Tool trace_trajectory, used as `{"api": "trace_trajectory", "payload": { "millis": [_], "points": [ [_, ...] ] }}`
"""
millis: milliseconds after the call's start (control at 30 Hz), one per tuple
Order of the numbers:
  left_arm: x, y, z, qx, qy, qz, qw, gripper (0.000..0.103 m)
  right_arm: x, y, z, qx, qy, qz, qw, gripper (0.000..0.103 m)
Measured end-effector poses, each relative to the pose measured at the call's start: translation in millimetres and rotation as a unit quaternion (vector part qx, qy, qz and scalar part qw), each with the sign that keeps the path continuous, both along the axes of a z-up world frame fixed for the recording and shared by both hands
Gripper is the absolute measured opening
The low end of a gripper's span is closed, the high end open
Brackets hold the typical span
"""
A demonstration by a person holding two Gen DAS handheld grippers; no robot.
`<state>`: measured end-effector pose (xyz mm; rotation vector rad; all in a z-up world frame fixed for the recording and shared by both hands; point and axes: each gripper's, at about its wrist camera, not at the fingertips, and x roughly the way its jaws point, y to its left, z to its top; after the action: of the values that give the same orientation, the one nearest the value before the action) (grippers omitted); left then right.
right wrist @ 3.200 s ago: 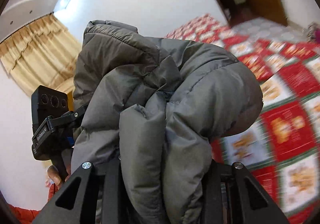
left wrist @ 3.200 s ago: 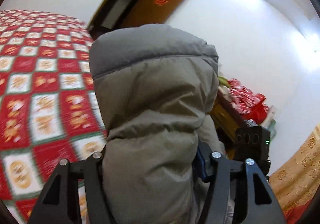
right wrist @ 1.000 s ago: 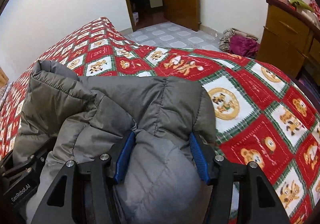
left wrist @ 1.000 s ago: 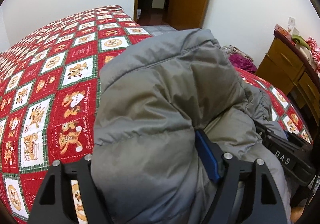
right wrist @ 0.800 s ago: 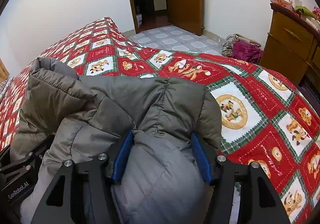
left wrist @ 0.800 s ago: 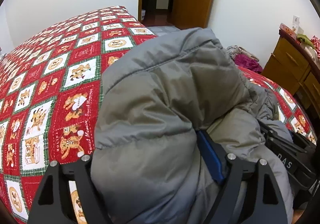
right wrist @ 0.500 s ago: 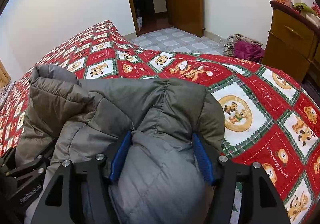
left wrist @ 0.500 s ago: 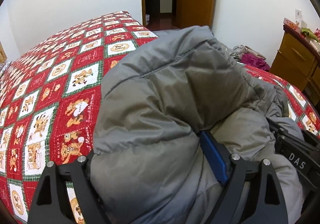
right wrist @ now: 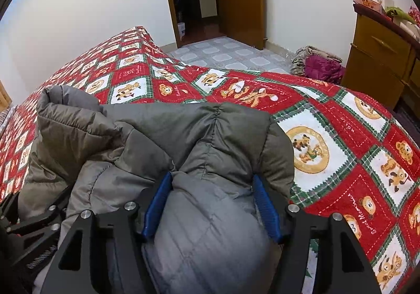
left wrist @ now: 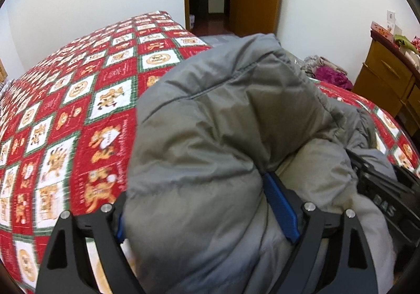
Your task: Fold large clothes
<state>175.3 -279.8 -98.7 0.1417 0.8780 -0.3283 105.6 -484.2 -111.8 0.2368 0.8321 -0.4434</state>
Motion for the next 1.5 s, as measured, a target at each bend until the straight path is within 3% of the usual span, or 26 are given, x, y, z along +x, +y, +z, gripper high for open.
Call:
{"api": "trace_trajectory", "payload": {
  "millis": [133, 300, 400, 567, 700, 867, 933, 1033, 1133, 1267, 1367, 1500],
  "points": [
    [-30, 18, 29, 0.004, -0.023, -0.023, 0.9995, 0.082, -1, -3, 1, 0.012, 0.002, 0.008, 1.0, 0.066],
    [-63, 35, 57, -0.007, -0.057, -0.033, 0.9978, 0.093, -13, -6, 10, 0.027, 0.004, 0.009, 1.0, 0.07],
    [-71, 34, 61, -0.001, -0.067, -0.038, 0.997, 0.094, -38, -1, 28, 0.029, -0.009, 0.009, 0.999, 0.07],
    [-81, 27, 54, 0.017, -0.065, -0.05, 0.9965, 0.094, -96, 34, 73, -0.054, -0.026, 0.02, 0.998, 0.07],
    [-86, 25, 49, 0.013, -0.059, -0.044, 0.9972, 0.094, -120, 71, 92, -0.081, -0.045, 0.059, 0.994, 0.07],
    [-89, 23, 51, 0.025, -0.071, -0.042, 0.9962, 0.094, -119, 86, 80, -0.052, -0.045, 0.073, 0.995, 0.069],
    [-89, 23, 50, 0.028, -0.072, -0.043, 0.9961, 0.094, -113, 83, 67, -0.04, -0.03, 0.07, 0.996, 0.061],
    [-87, 23, 48, 0.025, -0.071, -0.047, 0.9961, 0.094, -113, 71, 58, -0.005, -0.034, 0.065, 0.997, 0.06],
    [-83, 23, 47, 0.026, -0.075, -0.044, 0.9959, 0.101, -115, 64, 63, -0.002, -0.042, 0.062, 0.997, 0.06],
    [-73, 20, 41, 0.014, -0.059, -0.043, 0.9973, 0.101, -101, 56, 53, 0.005, -0.004, 0.069, 0.998, 0.056],
    [-67, 24, 46, -0.003, -0.058, -0.058, 0.9966, 0.101, -99, 48, 31, 0.048, 0.022, 0.067, 0.996, 0.052],
    [-44, 43, 61, -0.009, -0.081, -0.044, 0.9957, 0.101, -107, 40, 52, 0.059, -0.005, 0.063, 0.996, 0.052]
  ]
}}
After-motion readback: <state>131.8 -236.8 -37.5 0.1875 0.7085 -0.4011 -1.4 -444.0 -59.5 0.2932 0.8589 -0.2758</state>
